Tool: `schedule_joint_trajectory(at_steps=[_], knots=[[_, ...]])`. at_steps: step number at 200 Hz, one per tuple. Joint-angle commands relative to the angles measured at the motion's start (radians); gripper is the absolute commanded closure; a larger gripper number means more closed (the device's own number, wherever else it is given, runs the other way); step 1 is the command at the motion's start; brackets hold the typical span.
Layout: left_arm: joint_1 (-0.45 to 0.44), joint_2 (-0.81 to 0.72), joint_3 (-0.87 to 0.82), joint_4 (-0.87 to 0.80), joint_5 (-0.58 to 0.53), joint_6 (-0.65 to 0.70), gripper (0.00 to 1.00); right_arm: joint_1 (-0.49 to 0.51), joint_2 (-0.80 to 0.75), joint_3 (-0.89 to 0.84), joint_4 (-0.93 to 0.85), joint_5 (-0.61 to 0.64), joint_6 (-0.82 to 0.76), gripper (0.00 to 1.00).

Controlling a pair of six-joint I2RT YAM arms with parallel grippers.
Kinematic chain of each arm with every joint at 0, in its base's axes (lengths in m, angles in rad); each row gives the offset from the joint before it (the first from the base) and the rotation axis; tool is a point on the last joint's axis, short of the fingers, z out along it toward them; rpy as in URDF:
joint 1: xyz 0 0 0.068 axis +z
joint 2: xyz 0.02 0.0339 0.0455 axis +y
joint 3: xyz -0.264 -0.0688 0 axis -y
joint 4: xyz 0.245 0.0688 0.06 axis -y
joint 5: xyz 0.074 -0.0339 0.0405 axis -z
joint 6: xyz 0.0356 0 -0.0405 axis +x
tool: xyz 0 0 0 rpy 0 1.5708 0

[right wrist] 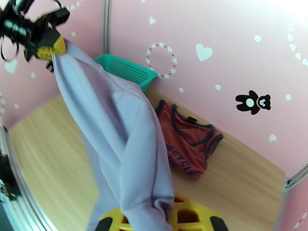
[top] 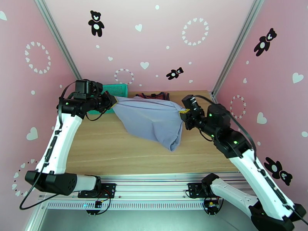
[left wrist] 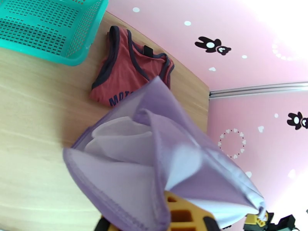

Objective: Fold and stack the mixed laundry pile

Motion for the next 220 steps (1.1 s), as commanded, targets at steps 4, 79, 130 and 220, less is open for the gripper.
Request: schedule_joint_trajectory(at_steps=[4, 79, 130, 220], knots=[[0.006, -0.091, 0.064, -0.115, -0.074, 0.027, 1.00, -0.005, -0.022, 0.072, -0.126, -0.079, 0.214, 1.00], [0.005, -0.062, 0.030, -0.109, -0.079, 0.051, 1.00, -0.024, 0.106, -0.049, -0.189, 0.245, 0.445, 1.00], [-0.035, 0.215, -0.018, 0.031, -0.074, 0.050, 1.00, -0.243, 0.352, -0.170, -0.077, 0.242, 0.486, 1.00], [-0.150, 0.823, 0.385, 0.043, -0.169, 0.092, 1.00, -0.442, 0.840, -0.033, 0.063, 0.266, 0.464, 0.55]])
